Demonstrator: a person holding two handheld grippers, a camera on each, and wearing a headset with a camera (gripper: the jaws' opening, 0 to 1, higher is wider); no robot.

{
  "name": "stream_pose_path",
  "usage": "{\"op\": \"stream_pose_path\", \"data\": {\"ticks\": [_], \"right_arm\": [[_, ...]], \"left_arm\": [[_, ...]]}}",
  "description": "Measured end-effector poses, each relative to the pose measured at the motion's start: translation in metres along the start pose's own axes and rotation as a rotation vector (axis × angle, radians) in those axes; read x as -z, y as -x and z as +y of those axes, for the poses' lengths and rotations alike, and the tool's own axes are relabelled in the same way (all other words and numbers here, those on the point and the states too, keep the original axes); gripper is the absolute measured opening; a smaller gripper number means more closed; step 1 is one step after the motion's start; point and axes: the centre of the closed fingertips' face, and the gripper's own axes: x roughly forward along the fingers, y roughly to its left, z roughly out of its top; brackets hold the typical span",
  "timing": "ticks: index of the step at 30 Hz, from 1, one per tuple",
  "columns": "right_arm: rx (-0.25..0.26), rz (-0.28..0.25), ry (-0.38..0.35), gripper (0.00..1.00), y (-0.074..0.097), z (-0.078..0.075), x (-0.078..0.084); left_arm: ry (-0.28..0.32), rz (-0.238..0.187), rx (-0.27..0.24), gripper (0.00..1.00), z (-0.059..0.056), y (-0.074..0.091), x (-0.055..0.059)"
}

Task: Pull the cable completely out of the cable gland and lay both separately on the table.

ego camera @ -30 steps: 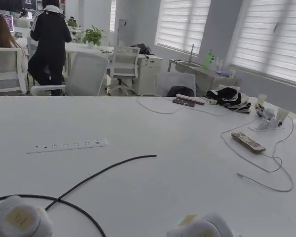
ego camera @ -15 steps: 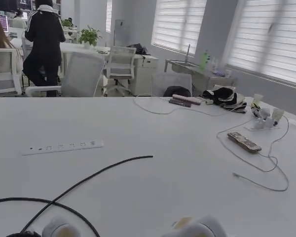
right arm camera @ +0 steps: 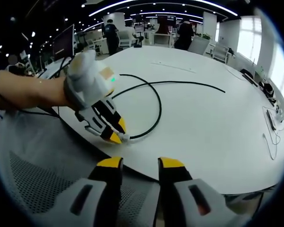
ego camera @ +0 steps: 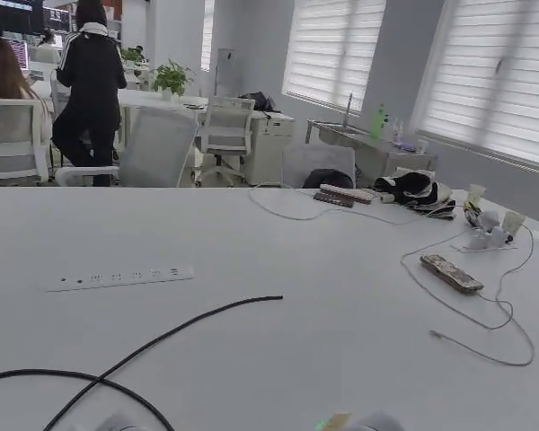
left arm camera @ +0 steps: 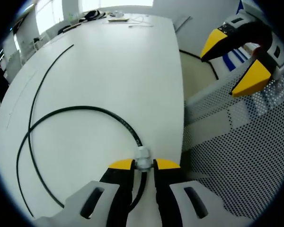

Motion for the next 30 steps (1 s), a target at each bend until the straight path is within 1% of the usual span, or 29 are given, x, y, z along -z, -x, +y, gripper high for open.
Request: {"op": "stream_pose_path", "data": {"ticks": [2,4,7,9,13,17,21,24,30], "right_arm": [[-0.005,0.001,0.004,0.3,0.0,0.001,0.0],[-0.009,0.0,0.007,0.29,0.0,0.002,0.0],[-0.009,-0.004,0.007,0.29,0.0,0.002,-0.001],[-0.012,-0.004,0.006,0.29,0.0,0.003,-0.001],[-0.015,-0.004,0.005,0.3,0.0,0.004,-0.001],[-0.016,-0.005,0.006,0.3,0.0,0.004,-0.001],[-0.015,-0.005,0.004,0.31,0.0,0.004,-0.001],[-0.02,-0.001,0.009,0.32,0.0,0.004,0.0],[-0.028,0.018,0.026,0.33,-0.001,0.005,0.001]], "left_arm": [[0.026,-0.047,0.001,0.17,0.0,0.011,-0.009],[0.029,-0.055,-0.001,0.17,0.001,0.021,-0.011],[0.025,-0.069,-0.013,0.17,0.002,0.031,-0.012],[0.032,-0.081,-0.022,0.17,0.004,0.037,-0.012],[0.023,-0.094,-0.044,0.17,0.007,0.046,-0.013],[0.004,-0.086,-0.056,0.17,0.006,0.049,-0.012],[-0.016,-0.086,-0.063,0.17,0.005,0.055,-0.016],[-0.012,-0.092,-0.069,0.17,0.007,0.062,-0.018],[-0.006,-0.142,-0.08,0.17,0.009,0.089,-0.027]]}}
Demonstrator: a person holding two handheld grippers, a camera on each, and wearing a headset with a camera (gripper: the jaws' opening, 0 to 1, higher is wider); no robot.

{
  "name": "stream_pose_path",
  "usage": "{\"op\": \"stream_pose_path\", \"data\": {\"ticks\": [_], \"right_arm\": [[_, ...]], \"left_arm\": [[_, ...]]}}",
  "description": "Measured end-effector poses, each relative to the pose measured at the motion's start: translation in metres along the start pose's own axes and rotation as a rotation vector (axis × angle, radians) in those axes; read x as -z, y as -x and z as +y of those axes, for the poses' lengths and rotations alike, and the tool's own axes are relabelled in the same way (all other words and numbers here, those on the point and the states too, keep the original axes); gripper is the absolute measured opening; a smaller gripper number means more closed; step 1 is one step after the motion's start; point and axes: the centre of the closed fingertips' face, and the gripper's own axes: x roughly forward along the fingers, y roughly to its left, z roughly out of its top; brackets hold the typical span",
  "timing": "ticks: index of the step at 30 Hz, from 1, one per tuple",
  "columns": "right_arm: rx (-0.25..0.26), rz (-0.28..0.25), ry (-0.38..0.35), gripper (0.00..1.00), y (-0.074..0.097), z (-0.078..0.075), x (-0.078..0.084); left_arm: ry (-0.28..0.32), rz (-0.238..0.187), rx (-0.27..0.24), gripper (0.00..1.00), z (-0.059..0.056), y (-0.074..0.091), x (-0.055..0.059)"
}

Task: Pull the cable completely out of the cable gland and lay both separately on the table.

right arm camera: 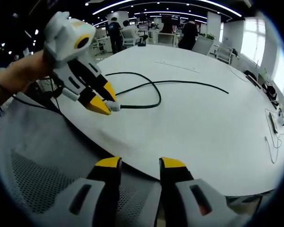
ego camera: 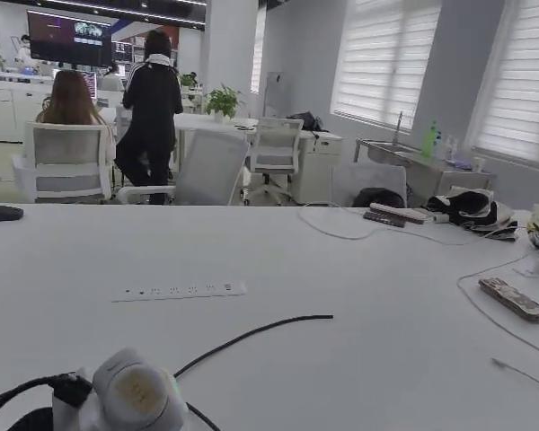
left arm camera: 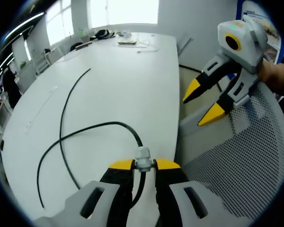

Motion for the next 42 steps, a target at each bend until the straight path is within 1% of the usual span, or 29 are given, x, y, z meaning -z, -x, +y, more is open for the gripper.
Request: {"op": "stream_pose_path", "data": {"ticks": [4,5,7,10,12,13,14,15,16,19,20,21,22,24,25,26,27,28,29,30,31,32,33,35,37,38,39,40,42], "right_arm": [[-0.003,0.013,-0.012,0.33,-0.001,0.0,0.002],[-0.012,0.02,-0.017,0.33,-0.002,0.0,0.003],[-0.027,0.04,-0.028,0.34,-0.004,0.001,0.006],[-0.049,0.068,-0.022,0.36,-0.005,0.004,0.009],[-0.071,0.089,-0.012,0.34,-0.006,0.008,0.012],[-0.096,0.08,0.018,0.34,-0.006,0.011,0.01],[-0.114,0.07,0.045,0.34,-0.006,0.014,0.008],[-0.153,0.08,0.07,0.34,-0.005,0.02,0.009],[-0.178,0.091,0.083,0.33,-0.005,0.024,0.01],[-0.269,0.114,0.141,0.3,0.0,0.036,0.008],[-0.316,0.114,0.169,0.3,0.002,0.043,0.005],[-0.345,0.109,0.174,0.3,0.004,0.048,0.001],[-0.384,0.107,0.207,0.31,0.008,0.055,-0.004],[-0.417,0.104,0.271,0.3,0.013,0.061,-0.012],[-0.431,0.097,0.32,0.3,0.017,0.065,-0.021],[-0.442,0.079,0.337,0.3,0.019,0.069,-0.029],[-0.456,0.052,0.353,0.3,0.023,0.074,-0.042],[-0.464,0.034,0.366,0.3,0.026,0.076,-0.052],[-0.467,0.005,0.393,0.3,0.029,0.08,-0.066],[-0.466,-0.013,0.411,0.3,0.03,0.082,-0.075],[-0.469,-0.042,0.437,0.3,0.033,0.086,-0.088],[-0.473,-0.06,0.453,0.3,0.035,0.09,-0.097],[-0.481,-0.094,0.473,0.3,0.038,0.095,-0.109],[-0.491,-0.15,0.495,0.3,0.041,0.102,-0.128],[-0.507,-0.201,0.49,0.29,0.044,0.109,-0.145],[-0.507,-0.213,0.48,0.3,0.044,0.111,-0.153],[-0.503,-0.231,0.487,0.31,0.044,0.112,-0.16],[-0.488,-0.263,0.52,0.32,0.044,0.114,-0.171],[-0.498,-0.28,0.569,0.32,0.046,0.12,-0.18]], "left_arm": [[0.001,-0.019,0.004,0.17,0.0,0.017,-0.004],[0.006,-0.031,0.003,0.17,0.0,0.023,-0.006],[0.005,-0.036,0.001,0.17,0.001,0.032,-0.006],[-0.001,-0.049,-0.007,0.17,0.001,0.047,-0.007],[-0.002,-0.066,-0.009,0.17,0.0,0.058,-0.008],[-0.016,-0.08,-0.015,0.17,-0.001,0.064,-0.009],[-0.014,-0.088,-0.022,0.17,-0.001,0.068,-0.009],[-0.013,-0.091,-0.021,0.17,-0.002,0.072,-0.009],[-0.017,-0.096,-0.024,0.17,-0.003,0.078,-0.01],[-0.044,-0.122,-0.057,0.17,-0.001,0.096,-0.014],[-0.061,-0.134,-0.068,0.17,-0.002,0.103,-0.017],[-0.068,-0.138,-0.075,0.17,-0.002,0.108,-0.018],[-0.077,-0.14,-0.089,0.17,-0.003,0.116,-0.019],[-0.092,-0.145,-0.126,0.17,0.0,0.125,-0.02],[-0.113,-0.146,-0.151,0.16,0.001,0.131,-0.021],[-0.126,-0.15,-0.165,0.16,0.002,0.135,-0.022],[-0.136,-0.157,-0.194,0.16,0.003,0.141,-0.023],[-0.155,-0.141,-0.235,0.16,0.008,0.146,-0.022],[-0.212,-0.112,-0.297,0.16,0.013,0.153,-0.02],[-0.236,-0.099,-0.321,0.16,0.015,0.156,-0.018],[-0.242,-0.1,-0.342,0.16,0.014,0.159,-0.018],[-0.245,-0.114,-0.348,0.16,0.012,0.162,-0.02],[-0.244,-0.137,-0.355,0.16,0.01,0.165,-0.023],[-0.249,-0.157,-0.364,0.16,0.008,0.168,-0.025],[-0.265,-0.159,-0.393,0.16,0.008,0.171,-0.025],[-0.285,-0.151,-0.422,0.16,0.01,0.174,-0.025],[-0.297,-0.143,-0.436,0.16,0.008,0.175,-0.025],[-0.305,-0.142,-0.448,0.16,0.008,0.176,-0.025],[-0.356,-0.122,-0.485,0.16,0.007,0.179,-0.025]]}}
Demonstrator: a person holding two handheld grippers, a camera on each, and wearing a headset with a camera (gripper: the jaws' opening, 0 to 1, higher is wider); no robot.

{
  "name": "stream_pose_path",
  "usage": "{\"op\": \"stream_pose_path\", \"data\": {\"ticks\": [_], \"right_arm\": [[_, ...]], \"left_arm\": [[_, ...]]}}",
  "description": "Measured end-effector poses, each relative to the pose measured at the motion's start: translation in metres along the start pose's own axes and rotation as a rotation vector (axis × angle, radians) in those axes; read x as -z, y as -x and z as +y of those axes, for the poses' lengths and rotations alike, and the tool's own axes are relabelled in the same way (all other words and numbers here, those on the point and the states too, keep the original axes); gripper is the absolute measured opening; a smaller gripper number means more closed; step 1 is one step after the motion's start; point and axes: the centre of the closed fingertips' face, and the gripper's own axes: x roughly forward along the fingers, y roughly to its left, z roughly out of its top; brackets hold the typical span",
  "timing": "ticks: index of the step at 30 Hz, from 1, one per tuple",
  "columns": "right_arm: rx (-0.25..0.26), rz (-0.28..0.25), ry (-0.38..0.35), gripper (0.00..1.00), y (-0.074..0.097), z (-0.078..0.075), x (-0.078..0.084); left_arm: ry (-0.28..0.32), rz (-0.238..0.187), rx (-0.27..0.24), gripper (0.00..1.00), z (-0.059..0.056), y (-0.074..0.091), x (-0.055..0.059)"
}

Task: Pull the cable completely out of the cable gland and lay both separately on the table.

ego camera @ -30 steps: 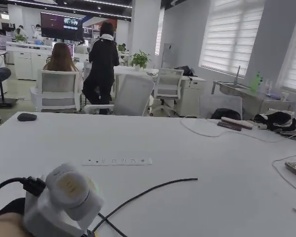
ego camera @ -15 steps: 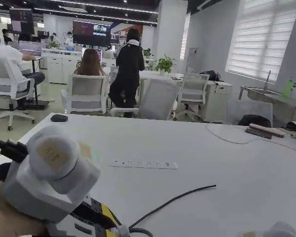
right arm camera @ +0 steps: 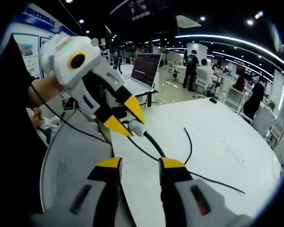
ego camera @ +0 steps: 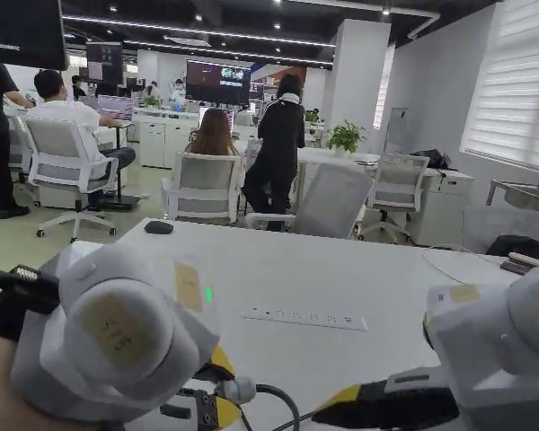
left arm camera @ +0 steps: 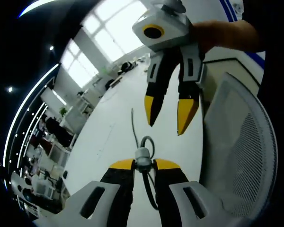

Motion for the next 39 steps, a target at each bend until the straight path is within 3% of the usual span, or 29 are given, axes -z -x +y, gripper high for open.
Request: {"op": "stream_pose_path", "data": {"ticks": [3,6,10,13,17,22,23,24,25,30,34,37,38,39], "right_arm": [[-0.035,-0.01,0.063,0.33,-0.003,0.001,-0.013],[-0.097,0.026,0.146,0.3,-0.006,0.005,-0.014],[-0.232,0.057,0.212,0.27,-0.007,0.018,-0.012],[-0.327,0.082,0.26,0.27,-0.004,0.029,-0.007],[-0.351,0.064,0.256,0.27,-0.004,0.027,-0.012],[-0.288,0.0,0.222,0.14,0.0,0.012,-0.027],[-0.257,-0.014,0.205,0.11,0.001,0.008,-0.03],[-0.229,-0.017,0.175,0.12,0.002,0.005,-0.032],[-0.238,-0.018,0.191,0.11,0.003,0.006,-0.032],[-0.17,-0.068,0.196,0.09,0.009,0.0,-0.042],[-0.114,-0.075,0.226,0.09,0.01,-0.004,-0.047],[-0.076,-0.096,0.215,0.09,0.013,-0.01,-0.052],[-0.037,-0.122,0.195,0.08,0.015,-0.015,-0.057],[-0.03,-0.132,0.193,0.08,0.016,-0.016,-0.06]], "left_arm": [[-0.076,-0.009,-0.021,0.16,-0.004,0.003,-0.006],[-0.148,-0.041,-0.021,0.16,-0.01,0.006,-0.016],[-0.207,-0.037,-0.001,0.16,-0.018,0.009,-0.02],[-0.253,-0.064,0.003,0.16,-0.022,0.013,-0.027],[-0.279,-0.08,-0.004,0.16,-0.02,0.014,-0.034],[-0.273,-0.096,-0.029,0.16,-0.009,0.016,-0.041],[-0.282,-0.092,-0.035,0.17,-0.007,0.016,-0.041],[-0.287,-0.093,-0.049,0.17,-0.003,0.016,-0.043],[-0.288,-0.094,-0.05,0.17,-0.001,0.016,-0.043],[-0.284,-0.097,-0.087,0.17,0.011,0.015,-0.046],[-0.276,-0.095,-0.099,0.17,0.018,0.015,-0.048],[-0.278,-0.105,-0.138,0.18,0.026,0.017,-0.052],[-0.282,-0.114,-0.187,0.18,0.035,0.019,-0.054],[-0.281,-0.112,-0.177,0.18,0.033,0.019,-0.054]]}}
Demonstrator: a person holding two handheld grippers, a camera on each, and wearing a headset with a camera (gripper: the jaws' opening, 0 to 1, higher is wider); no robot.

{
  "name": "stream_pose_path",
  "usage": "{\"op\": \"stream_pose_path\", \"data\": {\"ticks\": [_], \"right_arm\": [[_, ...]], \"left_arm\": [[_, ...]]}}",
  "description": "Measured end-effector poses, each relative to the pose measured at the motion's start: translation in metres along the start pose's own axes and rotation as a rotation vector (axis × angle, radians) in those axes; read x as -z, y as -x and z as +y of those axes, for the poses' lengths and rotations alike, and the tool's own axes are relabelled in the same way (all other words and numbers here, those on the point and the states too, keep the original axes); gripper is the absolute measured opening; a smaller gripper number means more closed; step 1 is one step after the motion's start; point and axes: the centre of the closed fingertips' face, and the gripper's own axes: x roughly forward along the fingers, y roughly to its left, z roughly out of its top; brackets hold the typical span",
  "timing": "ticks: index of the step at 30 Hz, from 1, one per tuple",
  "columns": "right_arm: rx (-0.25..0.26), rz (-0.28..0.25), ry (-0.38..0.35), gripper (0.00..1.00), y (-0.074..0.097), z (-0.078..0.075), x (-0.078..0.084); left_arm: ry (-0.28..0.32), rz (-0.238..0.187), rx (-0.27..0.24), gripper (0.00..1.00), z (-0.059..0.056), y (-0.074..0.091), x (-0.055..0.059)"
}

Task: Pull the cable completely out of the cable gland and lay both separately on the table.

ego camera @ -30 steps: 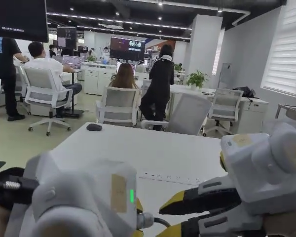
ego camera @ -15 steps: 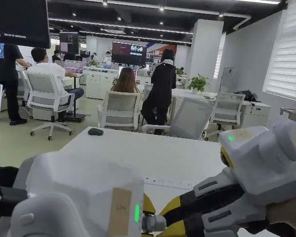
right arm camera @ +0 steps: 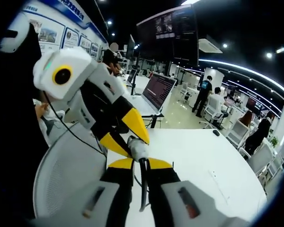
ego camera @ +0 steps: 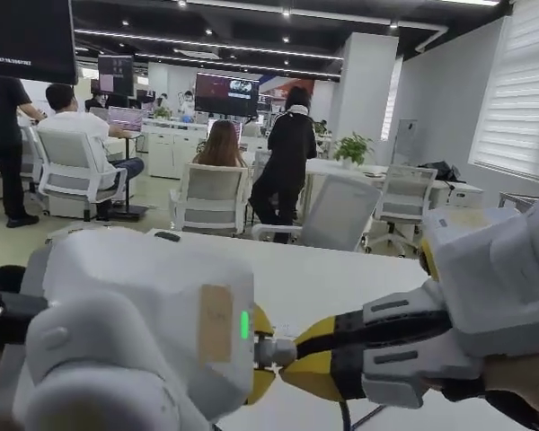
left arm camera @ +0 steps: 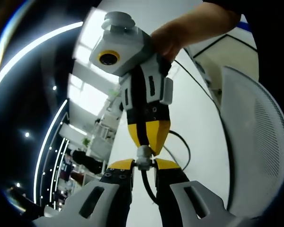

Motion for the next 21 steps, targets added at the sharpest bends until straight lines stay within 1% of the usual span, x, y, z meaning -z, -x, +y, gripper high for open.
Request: {"op": "stream_pose_path", "data": {"ticks": [1,2,3,4,6,8,10,13,14,15,16,17,18,19,20,21], "right_arm": [[0.005,0.005,0.006,0.08,0.0,0.0,0.0],[0.03,0.002,0.022,0.08,0.001,-0.002,-0.002],[0.038,-0.002,0.017,0.08,0.002,-0.002,-0.002],[0.041,-0.005,0.009,0.08,0.003,-0.003,-0.003],[0.036,0.009,0.027,0.08,0.005,-0.001,-0.003],[0.045,0.005,0.046,0.08,0.007,-0.001,-0.005],[0.047,0.003,0.05,0.08,0.008,-0.001,-0.008],[0.045,-0.002,0.058,0.08,0.011,-0.004,-0.016],[0.044,-0.008,0.061,0.08,0.012,-0.005,-0.018],[0.042,-0.014,0.06,0.08,0.013,-0.005,-0.02],[0.028,-0.022,0.052,0.08,0.015,-0.005,-0.022],[0.015,-0.036,0.034,0.07,0.017,-0.005,-0.024],[0.005,-0.049,0.014,0.08,0.018,-0.004,-0.026],[-0.015,-0.064,-0.021,0.09,0.019,-0.002,-0.028],[-0.024,-0.068,-0.037,0.11,0.019,-0.001,-0.028],[-0.048,-0.092,-0.068,0.13,0.021,-0.002,-0.03]], "left_arm": [[0.006,-0.002,-0.004,0.18,0.002,0.0,0.0],[0.018,0.001,-0.017,0.18,0.005,0.0,0.0],[0.031,0.003,-0.031,0.18,0.008,0.001,0.001],[0.039,-0.007,-0.03,0.18,0.009,0.002,-0.002],[0.054,-0.016,-0.002,0.18,0.007,0.003,-0.003],[0.051,-0.025,-0.003,0.18,0.008,0.005,-0.005],[0.039,-0.033,0.001,0.18,0.011,0.006,-0.007],[0.075,-0.049,0.022,0.17,0.018,0.01,-0.011],[0.109,-0.059,0.026,0.17,0.021,0.011,-0.012],[0.115,-0.065,0.028,0.17,0.023,0.012,-0.012],[0.119,-0.069,0.03,0.17,0.025,0.013,-0.013],[0.111,-0.072,0.026,0.17,0.025,0.013,-0.014],[0.082,-0.073,0.011,0.17,0.027,0.014,-0.016],[0.065,-0.072,0.003,0.17,0.027,0.014,-0.017],[0.057,-0.072,0.0,0.17,0.027,0.014,-0.018],[0.038,-0.064,0.002,0.17,0.024,0.013,-0.019]]}}
